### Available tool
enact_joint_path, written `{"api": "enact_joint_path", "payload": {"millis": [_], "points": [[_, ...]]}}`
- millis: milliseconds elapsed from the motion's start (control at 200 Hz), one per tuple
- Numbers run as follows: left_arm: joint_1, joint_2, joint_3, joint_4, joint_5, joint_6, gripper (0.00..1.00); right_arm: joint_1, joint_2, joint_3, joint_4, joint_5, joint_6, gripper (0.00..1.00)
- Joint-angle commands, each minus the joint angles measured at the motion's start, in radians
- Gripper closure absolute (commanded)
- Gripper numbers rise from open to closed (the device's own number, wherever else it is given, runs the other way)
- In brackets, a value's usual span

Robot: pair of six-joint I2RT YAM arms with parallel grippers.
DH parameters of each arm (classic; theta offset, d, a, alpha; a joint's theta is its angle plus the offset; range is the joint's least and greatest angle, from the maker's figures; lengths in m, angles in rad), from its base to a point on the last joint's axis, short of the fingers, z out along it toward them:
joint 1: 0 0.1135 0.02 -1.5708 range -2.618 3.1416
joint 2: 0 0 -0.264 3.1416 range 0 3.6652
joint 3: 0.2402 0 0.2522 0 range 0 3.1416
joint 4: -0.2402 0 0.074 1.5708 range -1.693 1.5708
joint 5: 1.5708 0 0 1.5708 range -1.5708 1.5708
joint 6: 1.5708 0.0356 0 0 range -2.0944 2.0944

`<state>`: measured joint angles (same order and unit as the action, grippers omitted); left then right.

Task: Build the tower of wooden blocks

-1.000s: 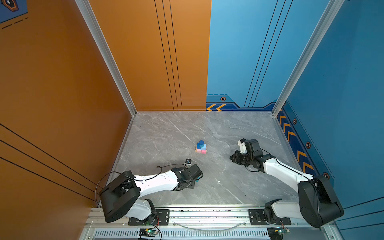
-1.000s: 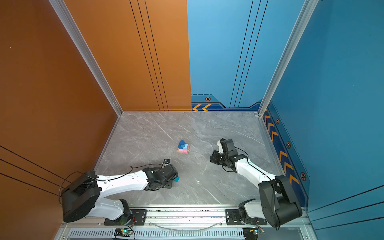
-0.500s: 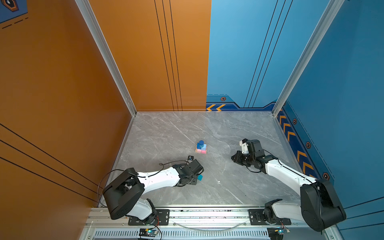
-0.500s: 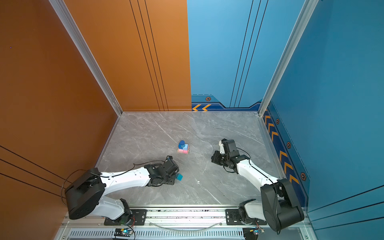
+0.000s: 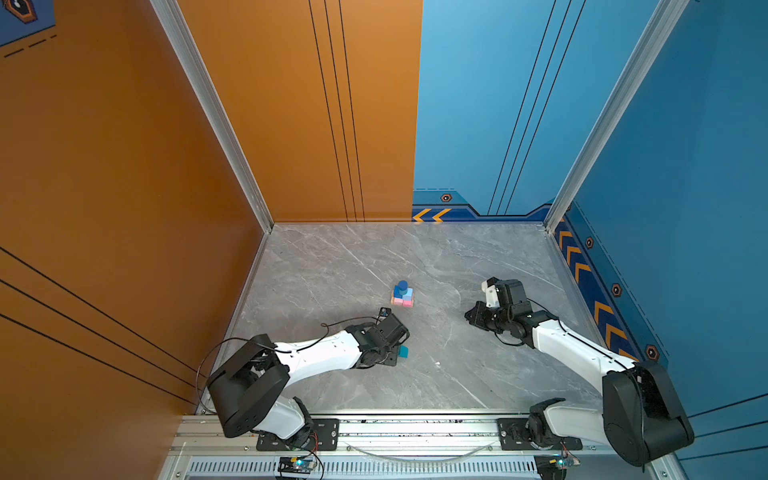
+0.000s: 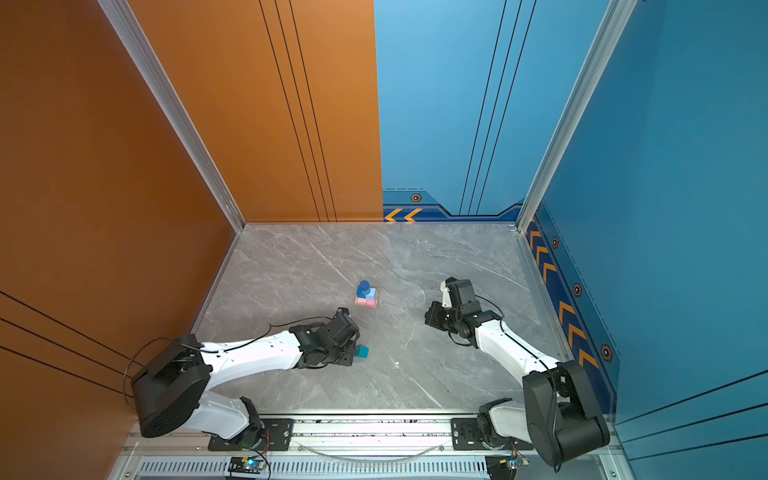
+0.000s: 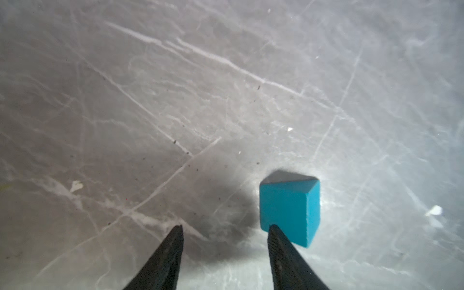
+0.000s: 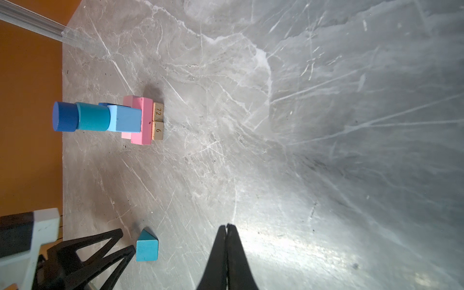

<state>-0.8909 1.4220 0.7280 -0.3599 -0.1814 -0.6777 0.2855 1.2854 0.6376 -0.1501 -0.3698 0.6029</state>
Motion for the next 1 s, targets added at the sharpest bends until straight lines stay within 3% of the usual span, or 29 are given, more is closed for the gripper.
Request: {"api": "enact_joint_path", "payload": {"millis": [0,185,421,586,721,996], "points": [[0.003,-0.108,0.0,-0.032,0.014,0.104,0.42,-0.008,-0.022,-0.015,-0.037,0.009,-0.012,0.94],[0.007,-0.232,0.073,-0.152,0.137,0.36,0.41,-0.01,-0.026,-0.015,-0.033,-0.001,-0.015,0.93],[0.002,-0.156,0.238,-0.312,0.28,0.671,0.33,-0.012,-0.04,-0.02,-0.034,-0.009,-0.021,0.93],[-0.029,-0.093,0.286,-0.338,0.181,0.89,0.28,-0.03,-0.054,-0.024,-0.041,-0.021,-0.032,0.92],[-0.033,-0.081,0.258,-0.316,0.123,0.98,0.28,-0.05,-0.071,-0.038,-0.034,-0.03,-0.032,0.92],[-0.055,-0.106,0.069,0.009,0.02,1.077,0.28,-0.081,-0.069,-0.056,-0.017,-0.052,-0.034,0.92]]}}
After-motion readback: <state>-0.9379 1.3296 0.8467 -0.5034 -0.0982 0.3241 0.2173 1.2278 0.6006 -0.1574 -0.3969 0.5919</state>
